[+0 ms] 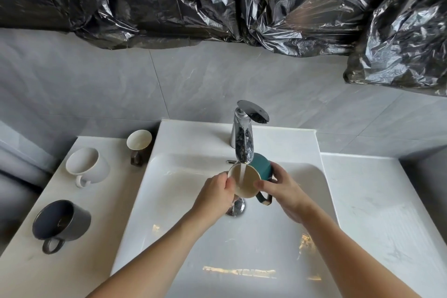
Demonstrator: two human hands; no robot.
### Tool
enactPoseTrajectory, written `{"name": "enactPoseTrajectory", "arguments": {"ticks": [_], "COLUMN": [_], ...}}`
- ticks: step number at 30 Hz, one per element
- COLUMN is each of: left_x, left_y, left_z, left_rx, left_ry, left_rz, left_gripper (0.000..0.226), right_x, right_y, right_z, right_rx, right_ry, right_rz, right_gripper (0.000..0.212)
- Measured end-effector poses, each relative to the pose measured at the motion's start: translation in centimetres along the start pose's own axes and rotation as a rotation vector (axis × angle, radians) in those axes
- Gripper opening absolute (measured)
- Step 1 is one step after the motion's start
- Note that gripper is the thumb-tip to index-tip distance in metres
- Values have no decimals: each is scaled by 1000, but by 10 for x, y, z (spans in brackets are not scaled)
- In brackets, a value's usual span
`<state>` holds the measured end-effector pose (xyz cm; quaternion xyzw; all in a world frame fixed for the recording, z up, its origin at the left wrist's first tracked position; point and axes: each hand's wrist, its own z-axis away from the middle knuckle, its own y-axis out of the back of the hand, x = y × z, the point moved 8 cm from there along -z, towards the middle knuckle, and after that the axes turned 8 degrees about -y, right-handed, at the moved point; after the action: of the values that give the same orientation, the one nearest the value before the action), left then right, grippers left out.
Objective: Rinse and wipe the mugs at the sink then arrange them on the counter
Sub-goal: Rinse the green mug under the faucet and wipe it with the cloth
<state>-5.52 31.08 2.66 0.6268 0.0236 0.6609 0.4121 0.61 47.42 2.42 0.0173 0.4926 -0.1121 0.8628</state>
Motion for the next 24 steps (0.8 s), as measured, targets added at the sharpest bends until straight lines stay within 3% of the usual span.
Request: {"name": "enactPoseTrajectory", "arguments": {"ticks": [7,13,17,20,24], "left_x": [25,44,46,34,23], "left_y": [18,19,15,8,3], "left_z": [-9,-10,3,13,16], "left_rx": [85,108,42,-77,-135], "left_ry": [-271,-410,-509,-526,-548], "left_rz": [-401,-508,-394,-338,-305], "left_gripper": [28,27,38,56,34], "right_x": [4,-3,-3,5,13], "right_y": [-15,-7,-2,2,1], "right_z": [-8,-6,-2,-1,1], "right_rx": [-110,-49,-42,4,88], "right_ry": [-55,-51,-32,-88,-195], "right_rz": [54,-34,-101,-185,-113], "right_gripper": [73,91,81,63,36]}}
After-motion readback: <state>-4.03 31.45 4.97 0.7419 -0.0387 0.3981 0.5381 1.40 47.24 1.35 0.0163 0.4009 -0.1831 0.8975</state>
